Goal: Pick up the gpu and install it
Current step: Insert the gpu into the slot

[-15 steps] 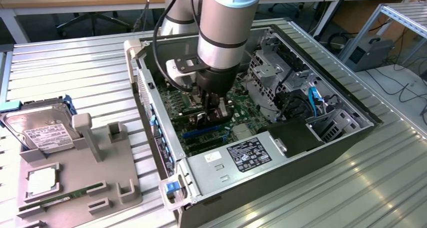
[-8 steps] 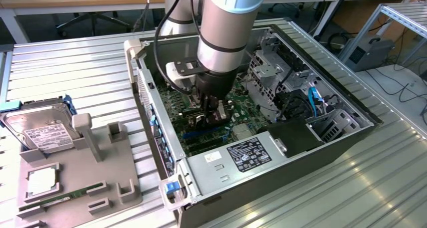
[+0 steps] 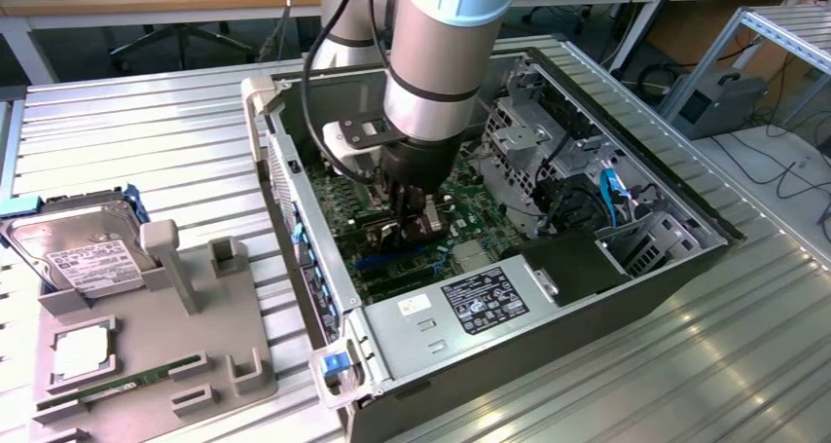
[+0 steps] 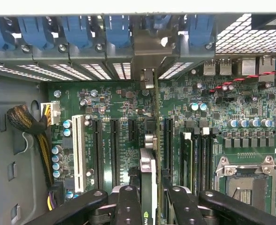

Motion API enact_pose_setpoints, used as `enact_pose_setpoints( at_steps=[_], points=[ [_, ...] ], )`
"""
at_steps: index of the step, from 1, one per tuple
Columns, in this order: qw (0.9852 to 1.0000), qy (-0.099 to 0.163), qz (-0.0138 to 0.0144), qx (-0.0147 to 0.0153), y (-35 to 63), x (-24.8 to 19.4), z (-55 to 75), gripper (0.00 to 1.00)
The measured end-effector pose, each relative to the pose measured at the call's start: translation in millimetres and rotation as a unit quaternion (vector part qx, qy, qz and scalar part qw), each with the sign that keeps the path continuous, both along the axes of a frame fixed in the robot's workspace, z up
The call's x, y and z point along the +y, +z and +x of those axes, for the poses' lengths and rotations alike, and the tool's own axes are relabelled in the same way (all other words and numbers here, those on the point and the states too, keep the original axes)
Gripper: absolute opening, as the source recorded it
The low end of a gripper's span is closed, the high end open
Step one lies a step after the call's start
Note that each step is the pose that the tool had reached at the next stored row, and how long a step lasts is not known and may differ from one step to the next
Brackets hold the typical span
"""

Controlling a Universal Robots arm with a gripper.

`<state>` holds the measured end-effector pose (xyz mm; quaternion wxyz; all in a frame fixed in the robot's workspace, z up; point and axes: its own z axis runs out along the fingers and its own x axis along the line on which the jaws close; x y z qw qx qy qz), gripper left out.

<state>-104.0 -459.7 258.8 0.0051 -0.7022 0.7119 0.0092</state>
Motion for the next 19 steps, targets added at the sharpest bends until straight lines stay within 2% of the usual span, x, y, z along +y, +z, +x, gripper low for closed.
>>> enact_pose_setpoints(
  at_steps=[19],
  points=[
    [0.9998,0.021,0.0,0.0,-3.0,0.3,0.0,0.27]
  ],
)
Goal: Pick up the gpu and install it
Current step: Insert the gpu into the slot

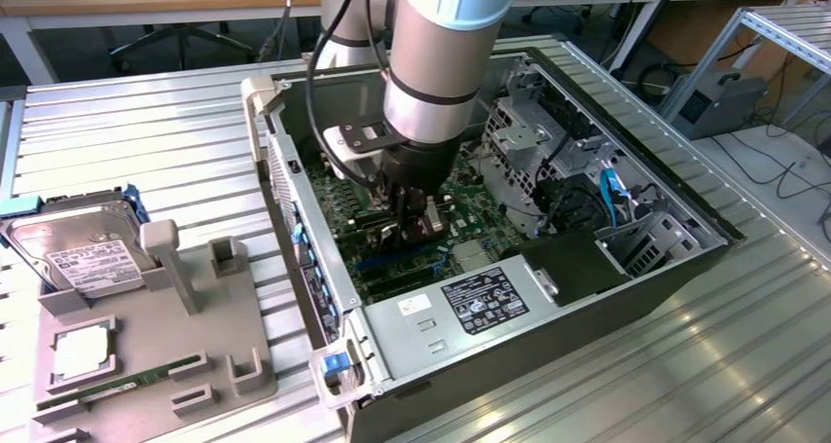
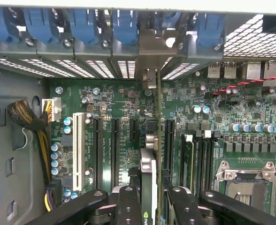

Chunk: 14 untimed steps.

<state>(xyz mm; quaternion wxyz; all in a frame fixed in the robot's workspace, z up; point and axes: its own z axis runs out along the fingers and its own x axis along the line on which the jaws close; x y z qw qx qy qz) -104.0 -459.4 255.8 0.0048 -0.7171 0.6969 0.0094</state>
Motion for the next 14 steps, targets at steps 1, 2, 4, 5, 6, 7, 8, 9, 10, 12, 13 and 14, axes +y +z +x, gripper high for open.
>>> enact_pose_setpoints(
  at_steps=[1,2,4,5,6,7,8,9,10,12,13,14],
  points=[
    [1.0,0.0,-0.0001,0.0,-0.2,0.0,0.0,0.27],
    [1.0,0.0,-0.0001,0.0,-0.4,0.0,0.0,0.27],
    [1.0,0.001,0.0,0.0,-1.7,0.0,0.0,0.27],
    [1.0,0.001,0.0,0.0,-2.3,0.0,0.0,0.27],
    [1.0,0.001,-0.0001,0.0,-2.6,0.0,0.0,0.27],
    [1.0,0.001,-0.0001,0.0001,-2.7,0.0,0.0,0.27],
    [1.0,0.001,-0.0001,0.0,-2.8,0.0,0.0,0.27],
    [1.0,0.001,0.0,0.0,-2.9,0.0,0.0,0.27],
    [1.0,0.001,0.0,0.0,-2.9,0.0,0.0,0.27],
    [1.0,0.001,0.0,0.0,-2.9,0.0,0.0,0.27],
    [1.0,0.001,0.0,0.0,-2.9,0.0,0.0,0.27],
    [1.0,0.001,0.0,0.0,-2.9,0.0,0.0,0.27]
  ],
)
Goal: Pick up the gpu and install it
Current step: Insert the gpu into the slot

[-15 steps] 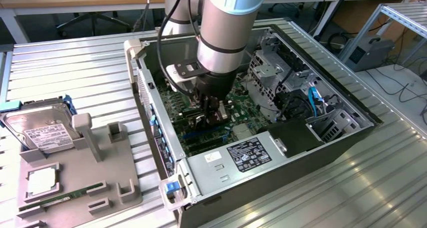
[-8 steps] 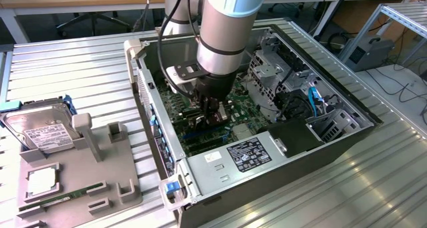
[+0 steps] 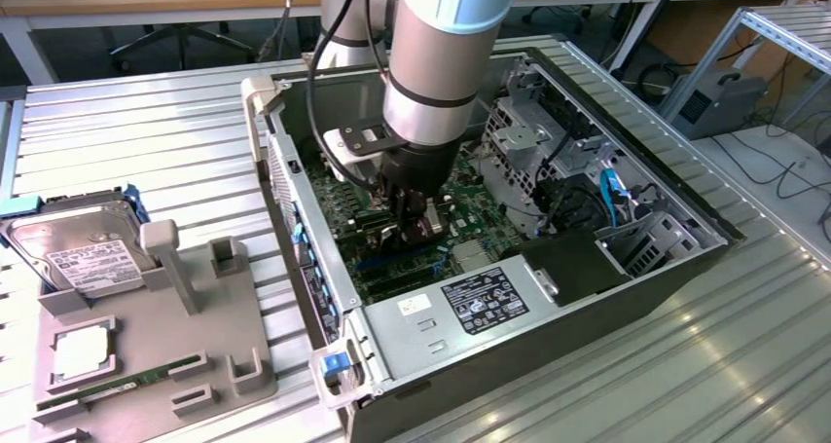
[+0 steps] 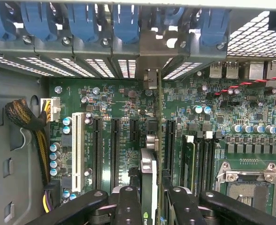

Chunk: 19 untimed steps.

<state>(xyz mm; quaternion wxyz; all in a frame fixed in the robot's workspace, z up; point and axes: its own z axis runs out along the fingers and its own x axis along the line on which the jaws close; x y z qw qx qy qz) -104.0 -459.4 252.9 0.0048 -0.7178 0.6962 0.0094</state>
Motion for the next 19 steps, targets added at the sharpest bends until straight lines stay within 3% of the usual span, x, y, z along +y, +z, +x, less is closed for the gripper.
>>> enact_pose_setpoints(
  at_steps=[19],
  points=[
    [1.0,0.0,0.0,-0.0002,-5.4,0.0,-1.0,0.27]
  ],
)
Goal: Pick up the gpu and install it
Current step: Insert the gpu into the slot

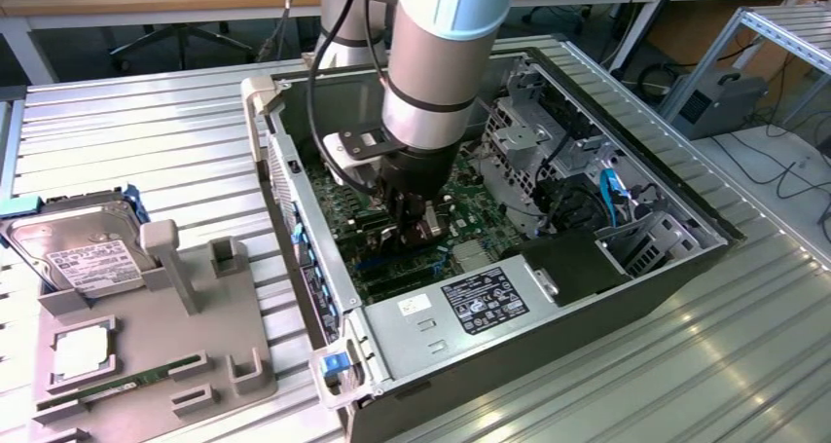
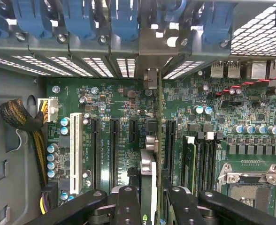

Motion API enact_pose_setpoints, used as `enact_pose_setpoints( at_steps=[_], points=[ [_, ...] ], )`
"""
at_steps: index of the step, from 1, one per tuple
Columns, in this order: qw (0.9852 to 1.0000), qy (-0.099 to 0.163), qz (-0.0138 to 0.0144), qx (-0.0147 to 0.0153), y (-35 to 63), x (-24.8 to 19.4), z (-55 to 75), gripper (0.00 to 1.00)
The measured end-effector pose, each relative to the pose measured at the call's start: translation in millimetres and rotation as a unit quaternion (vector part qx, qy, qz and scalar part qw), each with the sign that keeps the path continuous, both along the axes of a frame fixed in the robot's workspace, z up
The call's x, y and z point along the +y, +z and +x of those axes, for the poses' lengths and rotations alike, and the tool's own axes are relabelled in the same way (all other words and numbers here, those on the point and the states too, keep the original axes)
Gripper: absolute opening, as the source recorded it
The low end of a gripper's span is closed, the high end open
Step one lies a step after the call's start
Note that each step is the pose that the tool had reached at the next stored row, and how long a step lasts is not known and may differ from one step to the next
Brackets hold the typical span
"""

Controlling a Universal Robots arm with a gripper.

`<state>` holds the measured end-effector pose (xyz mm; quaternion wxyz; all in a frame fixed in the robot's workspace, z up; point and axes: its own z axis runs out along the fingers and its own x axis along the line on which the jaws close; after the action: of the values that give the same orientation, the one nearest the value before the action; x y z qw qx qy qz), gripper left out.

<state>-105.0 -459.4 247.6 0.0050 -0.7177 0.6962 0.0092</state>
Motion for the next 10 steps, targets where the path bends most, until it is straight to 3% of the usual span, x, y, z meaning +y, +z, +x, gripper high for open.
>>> enact_pose_setpoints(
  at_steps=[10],
  points=[
    [1.0,0.0,0.0,-0.0015,0.0,0.0,-4.0,0.27]
  ],
)
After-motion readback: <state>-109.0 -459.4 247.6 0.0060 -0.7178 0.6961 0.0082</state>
